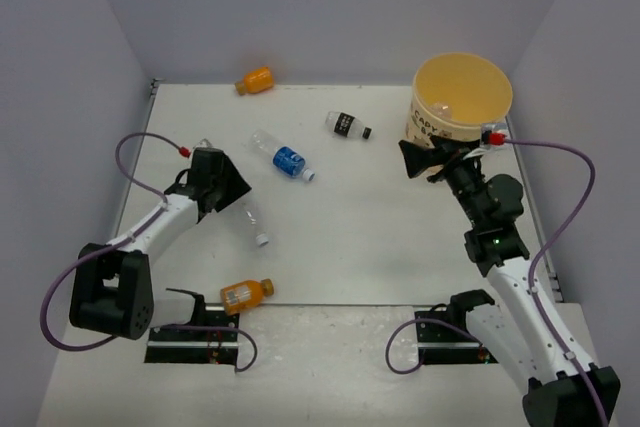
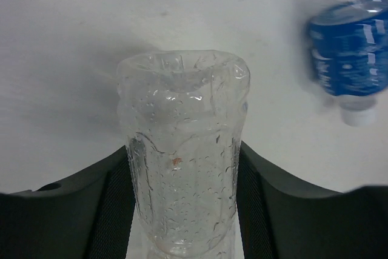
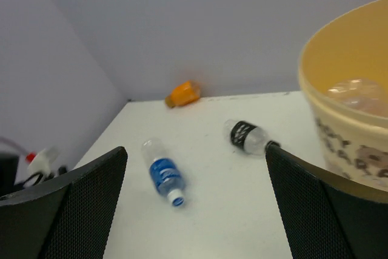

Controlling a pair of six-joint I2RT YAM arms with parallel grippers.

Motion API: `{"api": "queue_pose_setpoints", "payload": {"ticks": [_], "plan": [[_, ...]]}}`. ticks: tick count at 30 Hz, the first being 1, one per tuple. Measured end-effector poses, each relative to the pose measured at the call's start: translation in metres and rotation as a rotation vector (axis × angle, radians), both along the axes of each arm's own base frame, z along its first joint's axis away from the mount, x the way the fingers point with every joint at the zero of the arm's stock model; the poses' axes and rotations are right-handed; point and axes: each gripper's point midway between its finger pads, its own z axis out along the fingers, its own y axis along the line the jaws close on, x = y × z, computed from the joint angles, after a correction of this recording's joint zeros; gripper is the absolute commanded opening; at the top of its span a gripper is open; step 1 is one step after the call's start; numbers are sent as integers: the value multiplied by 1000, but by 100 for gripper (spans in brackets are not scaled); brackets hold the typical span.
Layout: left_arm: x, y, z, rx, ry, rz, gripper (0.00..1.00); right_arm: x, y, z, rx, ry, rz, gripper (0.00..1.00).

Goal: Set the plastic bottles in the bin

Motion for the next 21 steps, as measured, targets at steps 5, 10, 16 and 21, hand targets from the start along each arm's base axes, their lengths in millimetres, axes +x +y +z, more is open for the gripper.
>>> {"api": "queue_pose_setpoints", "payload": {"ticks": [5, 10, 16, 21], "plan": [[39, -47, 58, -44, -183, -183, 24, -20, 64, -18, -59, 44, 304, 99], [60, -84, 120, -112, -394, -302, 25, -41, 121, -50, -107, 141, 529, 99], [54, -113, 159, -163, -527, -382, 25, -65, 182, -52, -135, 172, 728, 99], [41, -138, 186, -202, -614, -449, 25, -75, 229, -60, -140, 220, 836, 99]]}}
